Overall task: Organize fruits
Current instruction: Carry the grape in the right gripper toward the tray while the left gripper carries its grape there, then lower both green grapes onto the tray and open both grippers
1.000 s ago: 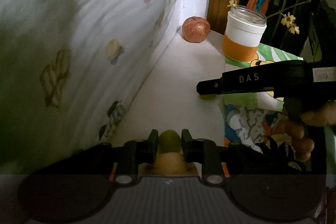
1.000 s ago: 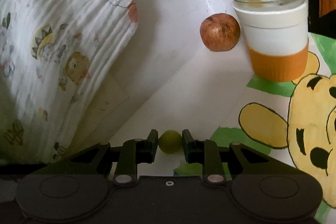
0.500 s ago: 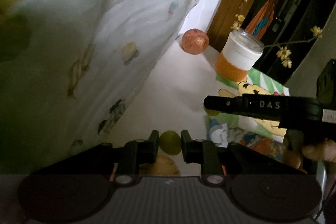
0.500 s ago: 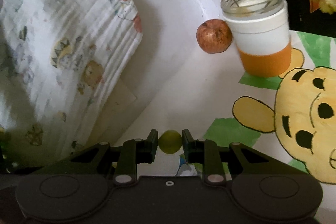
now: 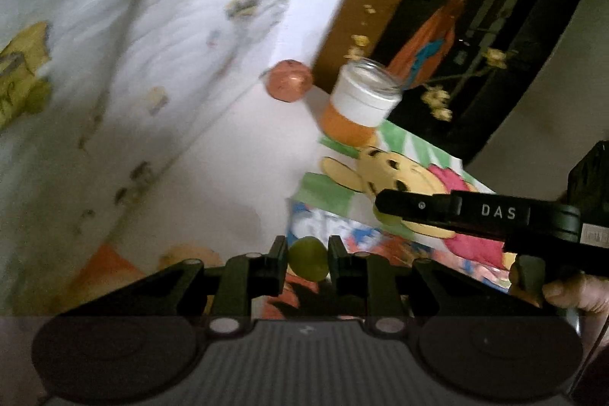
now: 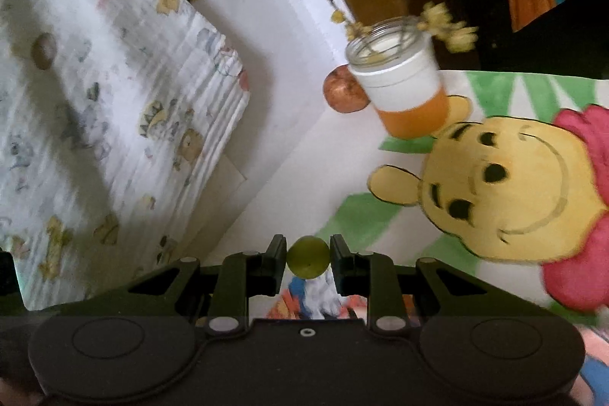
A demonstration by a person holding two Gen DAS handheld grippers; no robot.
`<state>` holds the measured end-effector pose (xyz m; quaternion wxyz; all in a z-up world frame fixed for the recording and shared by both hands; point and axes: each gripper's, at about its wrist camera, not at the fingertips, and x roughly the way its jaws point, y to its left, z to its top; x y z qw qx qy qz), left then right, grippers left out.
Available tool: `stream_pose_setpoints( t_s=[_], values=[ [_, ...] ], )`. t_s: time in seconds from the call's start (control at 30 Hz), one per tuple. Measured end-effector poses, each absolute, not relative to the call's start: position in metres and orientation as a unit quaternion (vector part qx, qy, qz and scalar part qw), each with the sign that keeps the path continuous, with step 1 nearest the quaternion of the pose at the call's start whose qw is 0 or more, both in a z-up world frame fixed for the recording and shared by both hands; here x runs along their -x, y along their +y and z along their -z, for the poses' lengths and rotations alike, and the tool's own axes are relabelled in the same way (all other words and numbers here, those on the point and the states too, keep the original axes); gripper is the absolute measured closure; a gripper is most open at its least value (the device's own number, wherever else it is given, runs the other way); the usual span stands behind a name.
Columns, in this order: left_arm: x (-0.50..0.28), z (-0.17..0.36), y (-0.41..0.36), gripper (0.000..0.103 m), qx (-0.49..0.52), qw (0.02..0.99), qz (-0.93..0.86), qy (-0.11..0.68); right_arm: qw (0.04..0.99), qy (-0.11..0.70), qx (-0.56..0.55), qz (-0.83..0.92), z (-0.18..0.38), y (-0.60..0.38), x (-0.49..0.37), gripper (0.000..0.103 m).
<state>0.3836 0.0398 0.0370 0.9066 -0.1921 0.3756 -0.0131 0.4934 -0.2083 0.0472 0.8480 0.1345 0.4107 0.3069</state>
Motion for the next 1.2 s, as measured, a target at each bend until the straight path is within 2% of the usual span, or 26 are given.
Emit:
stream_pose_setpoints(
  t_s=[0.63,1.2],
  values=[
    [-0.317,-0.02,-0.082,0.079,0.208,0.876,0.126,0.416,0.869,0.407,-0.151,-0.236,-0.053,-0.345,-0.369,0.076],
    [-0.292,-0.01,-0.11,0.078,0.188,0.874,0.131,0.428,0.872,0.42,-0.129,-0.215,-0.023,-0.379,-0.319,0.076]
  ],
)
